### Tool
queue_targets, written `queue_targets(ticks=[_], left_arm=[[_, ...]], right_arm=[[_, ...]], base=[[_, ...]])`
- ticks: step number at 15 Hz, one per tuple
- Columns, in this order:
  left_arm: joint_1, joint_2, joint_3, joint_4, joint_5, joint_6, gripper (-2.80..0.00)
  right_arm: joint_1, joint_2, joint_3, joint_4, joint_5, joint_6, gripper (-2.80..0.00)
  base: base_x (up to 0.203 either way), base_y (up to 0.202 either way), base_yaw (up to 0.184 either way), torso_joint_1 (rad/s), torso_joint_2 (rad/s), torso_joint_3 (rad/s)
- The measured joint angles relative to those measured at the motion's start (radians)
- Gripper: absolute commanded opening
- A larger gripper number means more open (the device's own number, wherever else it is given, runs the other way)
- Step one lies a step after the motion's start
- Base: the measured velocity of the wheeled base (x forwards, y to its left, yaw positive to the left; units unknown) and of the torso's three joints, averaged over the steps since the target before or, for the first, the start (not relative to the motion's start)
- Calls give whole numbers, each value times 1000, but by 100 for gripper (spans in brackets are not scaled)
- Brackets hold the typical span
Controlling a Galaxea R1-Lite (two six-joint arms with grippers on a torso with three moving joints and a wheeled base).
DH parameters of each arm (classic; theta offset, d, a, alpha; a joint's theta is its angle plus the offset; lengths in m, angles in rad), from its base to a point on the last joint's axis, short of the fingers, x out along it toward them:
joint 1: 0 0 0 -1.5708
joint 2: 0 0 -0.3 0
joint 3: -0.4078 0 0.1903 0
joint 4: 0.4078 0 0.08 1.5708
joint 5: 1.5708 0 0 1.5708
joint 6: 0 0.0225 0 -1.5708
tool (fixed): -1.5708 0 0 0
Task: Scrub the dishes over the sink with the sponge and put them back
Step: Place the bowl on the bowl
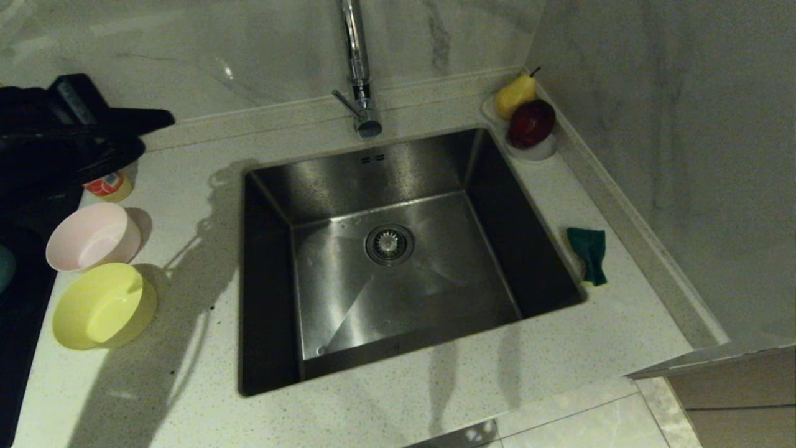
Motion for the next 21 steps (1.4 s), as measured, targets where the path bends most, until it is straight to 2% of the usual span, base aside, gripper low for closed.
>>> queue_targets(ticks=[3, 6, 7, 10, 11, 14, 17, 19, 21], left_arm=[[2, -175, 75, 134, 155, 52, -280], [7, -312, 177, 162, 323, 135, -280], [8, -348, 208, 162, 358, 148, -280], [17, -459, 292, 169, 386, 197, -280], [43, -495, 314, 171, 391, 221, -280], [194, -589, 388, 171, 408, 250, -280], [287, -674, 467, 172, 442, 250, -280], [346, -698, 492, 185, 445, 243, -280], [452, -694, 490, 213, 441, 241, -280]], right_arm=[[0, 0, 0, 0, 0, 0, -280], [0, 0, 0, 0, 0, 0, -280], [0, 0, 0, 0, 0, 0, -280], [0, 0, 0, 0, 0, 0, -280], [0, 0, 0, 0, 0, 0, -280], [0, 0, 0, 0, 0, 0, -280], [0, 0, 0, 0, 1, 0, -280], [0, 0, 0, 0, 0, 0, -280], [0, 0, 0, 0, 0, 0, -280]], base=[[0, 0, 0, 0, 0, 0], [0, 0, 0, 0, 0, 0], [0, 0, 0, 0, 0, 0], [0, 0, 0, 0, 0, 0], [0, 0, 0, 0, 0, 0], [0, 0, 0, 0, 0, 0], [0, 0, 0, 0, 0, 0], [0, 0, 0, 0, 0, 0], [0, 0, 0, 0, 0, 0]])
